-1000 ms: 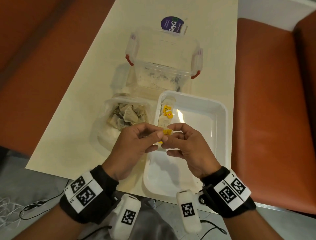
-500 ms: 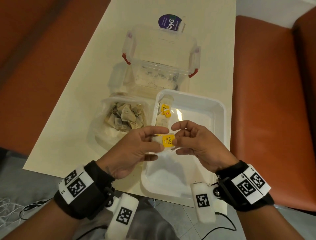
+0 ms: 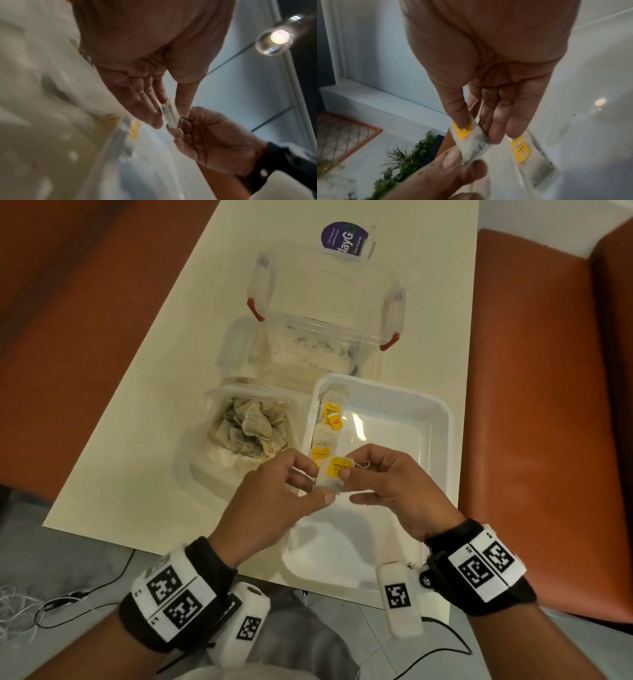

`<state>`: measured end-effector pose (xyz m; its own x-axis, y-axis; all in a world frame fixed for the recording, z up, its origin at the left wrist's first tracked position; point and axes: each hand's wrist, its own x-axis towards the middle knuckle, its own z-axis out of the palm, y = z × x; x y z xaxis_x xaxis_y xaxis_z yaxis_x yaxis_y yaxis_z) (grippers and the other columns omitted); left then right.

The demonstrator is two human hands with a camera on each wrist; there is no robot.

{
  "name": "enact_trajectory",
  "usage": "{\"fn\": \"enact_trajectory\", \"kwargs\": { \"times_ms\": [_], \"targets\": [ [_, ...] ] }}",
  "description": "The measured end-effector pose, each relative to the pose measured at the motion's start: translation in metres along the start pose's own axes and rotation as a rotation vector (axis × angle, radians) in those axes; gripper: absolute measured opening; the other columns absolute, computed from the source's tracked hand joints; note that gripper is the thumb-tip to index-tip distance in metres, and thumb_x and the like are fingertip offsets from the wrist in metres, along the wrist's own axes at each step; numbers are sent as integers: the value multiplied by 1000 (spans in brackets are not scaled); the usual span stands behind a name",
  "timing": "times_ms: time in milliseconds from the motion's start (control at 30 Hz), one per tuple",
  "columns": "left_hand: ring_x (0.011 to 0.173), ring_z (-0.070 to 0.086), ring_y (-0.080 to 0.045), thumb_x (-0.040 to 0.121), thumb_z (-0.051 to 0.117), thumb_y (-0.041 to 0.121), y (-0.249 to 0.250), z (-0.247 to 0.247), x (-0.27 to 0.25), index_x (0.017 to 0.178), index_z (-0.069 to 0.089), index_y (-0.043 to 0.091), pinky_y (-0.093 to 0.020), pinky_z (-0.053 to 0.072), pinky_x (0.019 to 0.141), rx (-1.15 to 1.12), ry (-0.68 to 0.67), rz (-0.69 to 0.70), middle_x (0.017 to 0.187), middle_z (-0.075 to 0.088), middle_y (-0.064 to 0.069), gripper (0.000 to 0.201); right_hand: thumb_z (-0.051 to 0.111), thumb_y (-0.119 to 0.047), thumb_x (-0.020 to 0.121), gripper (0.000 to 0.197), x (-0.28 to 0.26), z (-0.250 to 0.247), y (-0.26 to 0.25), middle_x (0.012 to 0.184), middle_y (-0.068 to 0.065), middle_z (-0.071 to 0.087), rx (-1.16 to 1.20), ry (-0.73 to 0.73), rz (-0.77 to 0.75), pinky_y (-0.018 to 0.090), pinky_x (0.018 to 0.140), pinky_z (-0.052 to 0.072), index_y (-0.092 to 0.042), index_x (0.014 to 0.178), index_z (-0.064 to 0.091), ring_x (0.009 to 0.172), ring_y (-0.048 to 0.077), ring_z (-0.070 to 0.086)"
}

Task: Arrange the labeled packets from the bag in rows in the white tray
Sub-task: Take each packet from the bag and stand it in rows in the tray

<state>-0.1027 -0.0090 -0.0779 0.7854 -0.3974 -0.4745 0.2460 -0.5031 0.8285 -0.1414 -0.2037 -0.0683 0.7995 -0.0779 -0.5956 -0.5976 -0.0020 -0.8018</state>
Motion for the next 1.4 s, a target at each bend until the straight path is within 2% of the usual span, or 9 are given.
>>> {"fn": "enact_trajectory", "kwargs": {
  "times_ms": [100,200,300,433,567,867,1167,1233,1400],
  "targets": [
    [67,62,0,78,75,54,-8,-10,-3,90,58,35,-25,48,60,381,173,65,76,67,18,28,70,-14,92,5,13,-3,10,81,6,74,-153,130,-40,34,71,53,-11,94,67,79,19,72],
    [66,58,1,80,72,56,-19,-16,-5,81,58,35,-23,37,54,513,210,18,72,64,18,26,70,-17,92,8,21,5,17,73,1,72,-391,26,12,29,66,54,-12,97,68,66,9,67],
    [65,58,-1,78,74,57,-27,-16,-6,79,60,33,-25,40,54,531,186,-34,70,64,16,28,69,-14,90,11,28,20,24,76,1,73,-470,-69,103,26,67,57,-10,100,68,67,9,68],
    [68,60,-2,78,75,55,-28,-12,-4,83,61,33,-26,45,59,535,175,-39,71,64,17,26,72,-14,85,9,40,25,29,79,3,76,-497,36,127,37,73,61,-18,92,67,76,20,75],
    [70,60,-2,79,75,53,-27,-13,-2,83,60,34,-26,44,59,530,156,-42,72,65,16,24,78,-14,78,27,42,28,32,87,7,74,-439,129,155,39,69,60,-23,88,54,78,25,75],
    [69,60,-1,78,74,57,-28,-16,-1,83,60,35,-25,42,57,536,128,-27,72,65,17,27,84,-11,74,43,36,34,34,90,10,73,-362,167,192,44,73,63,-13,98,47,84,31,75],
    [65,59,-1,79,70,62,-21,-24,-2,80,60,34,-23,36,53,546,116,12,69,64,15,30,84,-13,75,42,37,33,32,88,8,73,-381,160,180,48,76,62,-14,98,49,82,30,75],
    [62,57,-1,81,66,63,-15,-35,-2,80,60,34,-23,35,52,549,165,34,66,61,14,30,84,-16,75,42,35,31,30,85,5,71,-386,164,170,48,76,62,-14,98,49,75,24,73],
    [72,61,-7,89,65,43,-16,-71,19,94,64,37,-29,46,62,559,261,127,80,64,19,8,77,-32,84,30,28,30,11,89,0,69,-506,149,-46,45,75,57,-26,94,49,67,15,66]
  ]
}}
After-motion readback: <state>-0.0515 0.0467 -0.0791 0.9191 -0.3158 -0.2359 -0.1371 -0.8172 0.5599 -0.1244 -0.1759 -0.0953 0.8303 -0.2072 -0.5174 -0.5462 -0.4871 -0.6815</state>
